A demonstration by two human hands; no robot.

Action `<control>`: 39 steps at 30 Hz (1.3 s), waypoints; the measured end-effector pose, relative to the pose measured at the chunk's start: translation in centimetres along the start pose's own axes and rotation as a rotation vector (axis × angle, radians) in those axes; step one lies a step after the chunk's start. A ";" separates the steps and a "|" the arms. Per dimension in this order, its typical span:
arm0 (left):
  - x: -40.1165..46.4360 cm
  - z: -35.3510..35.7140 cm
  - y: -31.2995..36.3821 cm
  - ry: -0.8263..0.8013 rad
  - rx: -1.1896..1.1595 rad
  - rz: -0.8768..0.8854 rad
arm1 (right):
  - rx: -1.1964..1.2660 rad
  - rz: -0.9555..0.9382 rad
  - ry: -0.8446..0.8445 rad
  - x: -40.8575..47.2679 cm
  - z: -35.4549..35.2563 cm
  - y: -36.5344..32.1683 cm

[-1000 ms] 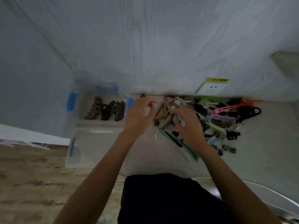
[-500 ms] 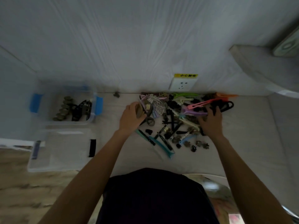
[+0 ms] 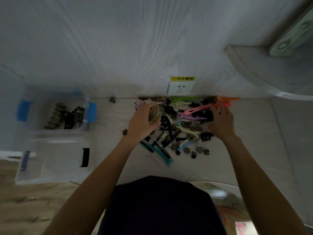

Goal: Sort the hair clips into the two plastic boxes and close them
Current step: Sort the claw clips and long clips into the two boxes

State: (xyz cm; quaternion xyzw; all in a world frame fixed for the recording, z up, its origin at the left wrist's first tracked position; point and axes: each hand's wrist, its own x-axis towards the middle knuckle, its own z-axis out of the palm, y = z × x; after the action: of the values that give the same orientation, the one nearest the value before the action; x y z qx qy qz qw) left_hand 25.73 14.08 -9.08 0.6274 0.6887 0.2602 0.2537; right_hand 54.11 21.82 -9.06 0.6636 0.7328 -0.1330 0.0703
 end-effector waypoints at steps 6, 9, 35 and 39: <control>0.6 1.7 0.0 -0.124 0.136 -0.055 | -0.147 -0.025 0.112 -1.1 -0.6 0.9; 0.3 1.5 -0.2 -0.097 0.112 -0.036 | -0.144 -0.067 0.315 -3.1 -1.2 0.6; -7.8 -20.4 -16.6 0.338 0.289 -0.491 | 0.700 -0.642 0.120 -5.6 -4.2 -34.4; -8.5 -19.6 -17.4 0.396 0.234 -0.482 | 0.308 -0.798 0.279 -4.0 -3.9 -39.5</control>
State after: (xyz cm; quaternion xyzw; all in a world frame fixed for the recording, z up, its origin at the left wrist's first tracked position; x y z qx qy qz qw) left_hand 0.48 3.46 -6.20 0.4086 0.8784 0.2289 0.0953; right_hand 15.70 15.76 -0.23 0.3435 0.9055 -0.1667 -0.1855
